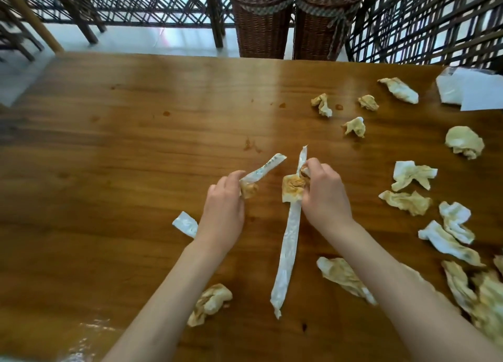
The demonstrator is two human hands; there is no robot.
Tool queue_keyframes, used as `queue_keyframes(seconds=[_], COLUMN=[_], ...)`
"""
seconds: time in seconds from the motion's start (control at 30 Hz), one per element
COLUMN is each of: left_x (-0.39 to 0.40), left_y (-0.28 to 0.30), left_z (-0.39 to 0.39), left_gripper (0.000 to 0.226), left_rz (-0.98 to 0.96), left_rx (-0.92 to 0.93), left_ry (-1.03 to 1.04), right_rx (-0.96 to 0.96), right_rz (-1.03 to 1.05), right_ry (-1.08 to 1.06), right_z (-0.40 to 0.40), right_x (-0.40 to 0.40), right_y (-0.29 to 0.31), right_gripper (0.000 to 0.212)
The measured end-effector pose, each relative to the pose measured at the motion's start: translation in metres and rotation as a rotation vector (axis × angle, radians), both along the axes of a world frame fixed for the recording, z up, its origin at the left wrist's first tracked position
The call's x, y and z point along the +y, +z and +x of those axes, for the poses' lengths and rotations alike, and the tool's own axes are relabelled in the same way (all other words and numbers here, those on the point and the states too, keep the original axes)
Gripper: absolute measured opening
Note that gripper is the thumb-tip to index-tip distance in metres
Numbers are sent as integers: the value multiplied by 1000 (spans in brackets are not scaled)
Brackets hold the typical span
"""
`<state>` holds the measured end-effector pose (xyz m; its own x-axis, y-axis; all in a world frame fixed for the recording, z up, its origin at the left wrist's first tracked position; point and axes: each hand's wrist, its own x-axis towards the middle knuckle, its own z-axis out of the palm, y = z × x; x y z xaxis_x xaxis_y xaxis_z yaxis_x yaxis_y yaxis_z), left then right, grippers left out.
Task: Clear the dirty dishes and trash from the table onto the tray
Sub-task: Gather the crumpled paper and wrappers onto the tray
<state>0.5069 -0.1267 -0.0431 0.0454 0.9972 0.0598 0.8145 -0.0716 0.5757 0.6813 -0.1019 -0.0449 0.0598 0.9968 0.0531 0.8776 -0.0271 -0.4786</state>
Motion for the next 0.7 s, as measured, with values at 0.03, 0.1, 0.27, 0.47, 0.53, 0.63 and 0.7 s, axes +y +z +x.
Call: queue_keyframes(seconds=[0.03, 0.1, 0.27, 0.47, 0.53, 0.63, 0.7], left_x=[-5, -17, -39, -56, -66, -88, -107], left_y=[1, 3, 7, 18, 22, 22, 17], left_z=[-2, -5, -16, -31, -36, -44, -46], left_gripper=[43, 42, 43, 42, 42, 42, 42], left_rz=[-4, -4, -3, 35, 59, 84, 76], left_rx=[8, 18, 17, 20, 22, 5, 12], left_ry=[1, 3, 8, 3, -14, -16, -24], right_rx=[-4, -15, -136, -22, -15, -11, -26], right_rz=[-6, -57, -157, -37, 41, 107, 126], right_ry=[6, 20, 29, 2, -7, -24, -34], right_z=[-3, -13, -31, -31, -28, -17, -11], right_x=[0, -1, -1, -2, -3, -11, -20], right_y=[-1, -4, -13, -7, 0, 8, 12], right_gripper=[38, 39, 28, 43, 33, 28, 28])
